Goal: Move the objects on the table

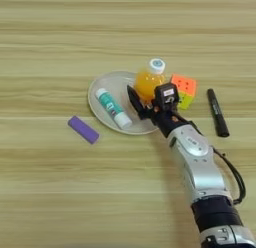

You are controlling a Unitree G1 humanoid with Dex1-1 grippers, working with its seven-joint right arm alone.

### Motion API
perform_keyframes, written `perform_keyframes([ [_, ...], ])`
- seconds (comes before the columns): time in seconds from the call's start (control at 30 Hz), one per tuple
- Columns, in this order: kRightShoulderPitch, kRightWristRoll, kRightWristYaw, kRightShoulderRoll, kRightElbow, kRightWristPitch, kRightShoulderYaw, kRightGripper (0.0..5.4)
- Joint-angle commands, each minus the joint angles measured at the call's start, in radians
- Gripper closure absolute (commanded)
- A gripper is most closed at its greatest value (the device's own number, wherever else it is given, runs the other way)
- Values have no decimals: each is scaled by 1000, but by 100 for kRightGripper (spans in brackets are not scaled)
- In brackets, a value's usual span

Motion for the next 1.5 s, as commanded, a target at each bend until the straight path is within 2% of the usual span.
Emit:
perform_keyframes([
  [0.03, -83, -2, -7, -17, -24, -15, -9, 197],
  [0.13, -84, -6, -6, -19, -16, -18, -7, 197],
  [0.2, -84, -10, -6, -19, -12, -21, -5, 155],
  [0.7, -81, -27, 3, -21, -6, -33, 2, 3],
  [1.07, -60, -37, 1, -34, -52, -33, -10, 3],
  [1.5, 14, -37, 11, -66, -131, -14, -33, 3],
])
